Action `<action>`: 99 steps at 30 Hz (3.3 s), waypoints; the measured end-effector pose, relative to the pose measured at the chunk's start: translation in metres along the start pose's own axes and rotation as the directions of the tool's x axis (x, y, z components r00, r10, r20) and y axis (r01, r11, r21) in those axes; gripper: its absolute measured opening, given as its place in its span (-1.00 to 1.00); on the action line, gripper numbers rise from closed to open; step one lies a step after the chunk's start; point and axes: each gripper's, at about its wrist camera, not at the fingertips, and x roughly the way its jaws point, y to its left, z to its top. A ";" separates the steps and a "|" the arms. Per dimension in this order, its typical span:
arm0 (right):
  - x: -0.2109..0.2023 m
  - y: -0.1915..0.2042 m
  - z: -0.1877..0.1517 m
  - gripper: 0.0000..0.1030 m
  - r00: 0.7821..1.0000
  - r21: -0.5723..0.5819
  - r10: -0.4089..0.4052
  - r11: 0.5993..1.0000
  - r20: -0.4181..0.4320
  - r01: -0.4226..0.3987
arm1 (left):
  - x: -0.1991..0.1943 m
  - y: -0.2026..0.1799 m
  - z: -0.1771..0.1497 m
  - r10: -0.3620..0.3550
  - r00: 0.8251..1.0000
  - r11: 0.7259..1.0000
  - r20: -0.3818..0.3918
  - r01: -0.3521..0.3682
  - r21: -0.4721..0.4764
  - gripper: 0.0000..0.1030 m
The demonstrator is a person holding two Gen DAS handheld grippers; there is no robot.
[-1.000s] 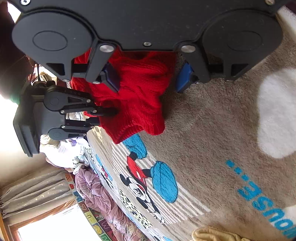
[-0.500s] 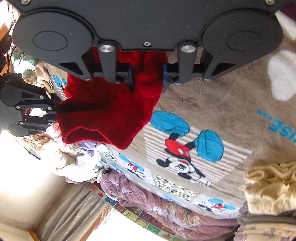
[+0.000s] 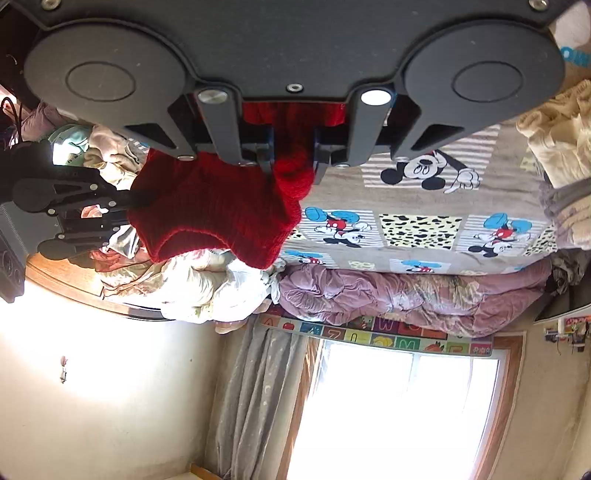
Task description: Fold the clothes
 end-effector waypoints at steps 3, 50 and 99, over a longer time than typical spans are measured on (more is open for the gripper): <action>-0.020 -0.006 0.004 -0.70 0.999 0.028 0.023 0.999 0.025 -0.024 | -0.015 -0.005 0.015 -0.024 1.000 0.999 0.009 0.023 0.049 -0.72; 0.139 0.149 -0.162 -0.96 0.945 -0.145 0.115 0.975 -0.308 -0.166 | 0.094 0.015 -0.224 0.262 0.915 0.826 -0.307 -0.047 0.562 -0.66; 0.088 0.068 -0.322 -0.18 0.995 0.994 -0.005 -0.046 0.103 -0.104 | 0.070 0.072 -0.232 0.013 0.947 0.625 -0.321 -0.258 -0.736 -0.24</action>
